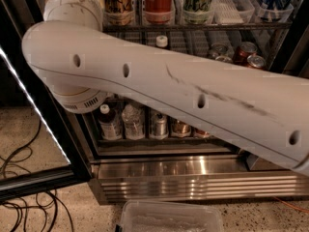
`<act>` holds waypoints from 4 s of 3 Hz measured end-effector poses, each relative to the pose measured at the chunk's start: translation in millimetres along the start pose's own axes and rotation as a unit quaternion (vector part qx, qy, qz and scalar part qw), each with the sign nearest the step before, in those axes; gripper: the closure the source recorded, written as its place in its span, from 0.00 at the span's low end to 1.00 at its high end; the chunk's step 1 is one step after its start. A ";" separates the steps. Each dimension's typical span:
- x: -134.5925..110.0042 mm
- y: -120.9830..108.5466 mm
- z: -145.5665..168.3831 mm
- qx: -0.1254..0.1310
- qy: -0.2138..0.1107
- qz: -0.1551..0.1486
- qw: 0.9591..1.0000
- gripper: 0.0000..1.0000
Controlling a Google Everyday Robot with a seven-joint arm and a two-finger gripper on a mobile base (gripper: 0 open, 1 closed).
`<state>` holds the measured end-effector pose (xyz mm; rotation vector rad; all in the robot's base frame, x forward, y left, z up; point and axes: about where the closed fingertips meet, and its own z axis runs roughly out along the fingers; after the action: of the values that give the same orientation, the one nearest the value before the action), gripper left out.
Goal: Pick water bottle from top shelf of fridge
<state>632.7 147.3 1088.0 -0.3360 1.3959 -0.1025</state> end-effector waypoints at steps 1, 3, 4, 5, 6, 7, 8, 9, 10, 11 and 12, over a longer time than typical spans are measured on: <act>4.6 -1.7 14.8 0.002 -0.005 0.005 1.000 0.35; 9.7 -2.4 36.7 0.003 -0.014 0.014 1.000 0.34; 9.6 -2.3 36.7 0.003 -0.014 0.013 1.000 0.53; 9.6 -2.4 36.7 0.003 -0.014 0.013 1.000 0.76; 3.2 -9.2 34.6 0.009 -0.025 0.012 1.000 0.98; -5.8 -16.1 31.2 0.012 -0.038 0.011 0.999 1.00; -14.9 -20.5 25.3 0.012 -0.050 0.015 0.999 1.00; -21.3 -22.7 16.6 0.011 -0.057 0.025 0.998 1.00; -27.3 -24.0 9.8 0.010 -0.064 0.031 0.997 1.00; -40.5 -18.6 -5.8 -0.021 -0.083 0.057 0.995 1.00; -61.8 -12.9 -33.7 -0.083 -0.117 0.081 0.986 1.00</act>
Offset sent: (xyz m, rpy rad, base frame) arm 0.0463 0.0034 -0.0084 0.0393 -0.0216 0.0108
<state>590.5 145.8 1145.7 -0.3596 1.1943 0.1824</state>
